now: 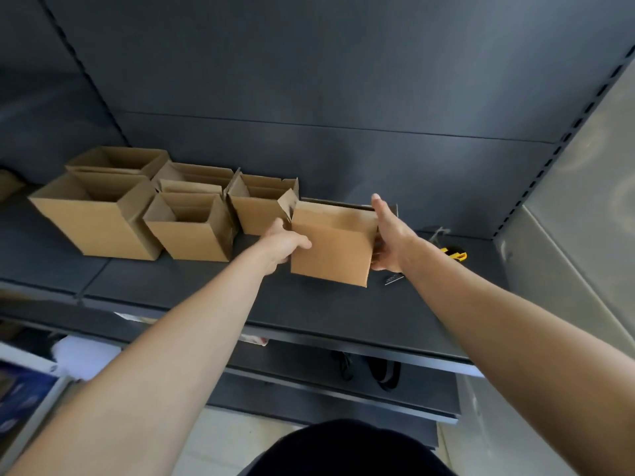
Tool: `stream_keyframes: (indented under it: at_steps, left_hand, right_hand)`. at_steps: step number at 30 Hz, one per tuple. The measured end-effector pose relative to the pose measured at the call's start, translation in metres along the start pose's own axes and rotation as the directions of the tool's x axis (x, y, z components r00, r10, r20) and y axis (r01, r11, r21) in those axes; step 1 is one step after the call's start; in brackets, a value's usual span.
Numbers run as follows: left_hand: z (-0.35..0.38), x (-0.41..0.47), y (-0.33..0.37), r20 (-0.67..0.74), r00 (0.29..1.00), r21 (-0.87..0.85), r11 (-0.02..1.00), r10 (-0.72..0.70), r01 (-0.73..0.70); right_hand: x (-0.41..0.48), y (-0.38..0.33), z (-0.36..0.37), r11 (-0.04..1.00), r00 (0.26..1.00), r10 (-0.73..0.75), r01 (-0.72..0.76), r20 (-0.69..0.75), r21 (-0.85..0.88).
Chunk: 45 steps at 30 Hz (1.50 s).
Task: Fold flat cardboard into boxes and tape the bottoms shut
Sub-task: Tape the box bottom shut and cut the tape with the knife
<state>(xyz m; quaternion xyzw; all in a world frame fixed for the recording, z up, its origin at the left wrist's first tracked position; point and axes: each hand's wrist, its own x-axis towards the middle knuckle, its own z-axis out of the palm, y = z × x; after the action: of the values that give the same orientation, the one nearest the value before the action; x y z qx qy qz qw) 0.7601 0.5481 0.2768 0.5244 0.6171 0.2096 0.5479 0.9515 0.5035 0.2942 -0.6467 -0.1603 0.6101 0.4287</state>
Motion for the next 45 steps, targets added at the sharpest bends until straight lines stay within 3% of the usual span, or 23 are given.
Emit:
stream_keyframes:
  at_steps: [4, 6, 11, 13, 16, 22, 34, 45]
  left_hand:
    - [-0.008, -0.002, -0.006, 0.026, 0.992, -0.134, 0.983, -0.121, 0.124]
    - [-0.010, 0.000, -0.009, -0.024, 0.982, -0.173, 0.969, -0.186, 0.179]
    - [-0.017, 0.006, -0.020, -0.218, 0.917, -0.355, 0.903, -0.333, 0.243]
    - [-0.022, 0.007, -0.021, -0.216, 0.906, -0.402, 0.879, -0.364, 0.257]
    - [-0.029, 0.011, -0.024, -0.155, 0.921, -0.470, 0.847, -0.357, 0.249]
    - [-0.041, 0.021, -0.028, -0.201, 0.935, -0.523, 0.839, -0.293, 0.151]
    - [-0.085, 0.045, -0.037, -0.338, 0.886, -0.591, 0.804, -0.318, 0.063]
    - [-0.110, 0.064, -0.041, -0.311, 0.886, -0.691, 0.722, -0.343, 0.037]
  right_hand:
    - [0.006, 0.014, 0.005, 1.000, 0.999, 0.018, -0.018, -0.049, -0.014]
    - [0.008, 0.022, 0.009, 0.999, 0.997, -0.011, 0.007, -0.076, -0.054]
    - [0.006, 0.029, 0.017, 0.989, 0.999, 0.016, -0.011, 0.031, -0.149]
    - [0.006, 0.026, 0.020, 0.987, 1.000, 0.015, -0.015, 0.001, -0.158]
    - [0.010, 0.026, 0.026, 0.967, 0.997, -0.042, 0.027, -0.057, -0.252]
    - [0.022, 0.026, 0.049, 0.876, 0.977, -0.182, 0.111, -0.109, -0.469]
    - [0.047, 0.011, 0.127, 0.813, 0.949, -0.238, 0.080, -0.205, -0.577]
    - [0.066, 0.002, 0.160, 0.805, 0.946, -0.232, 0.057, -0.225, -0.590]
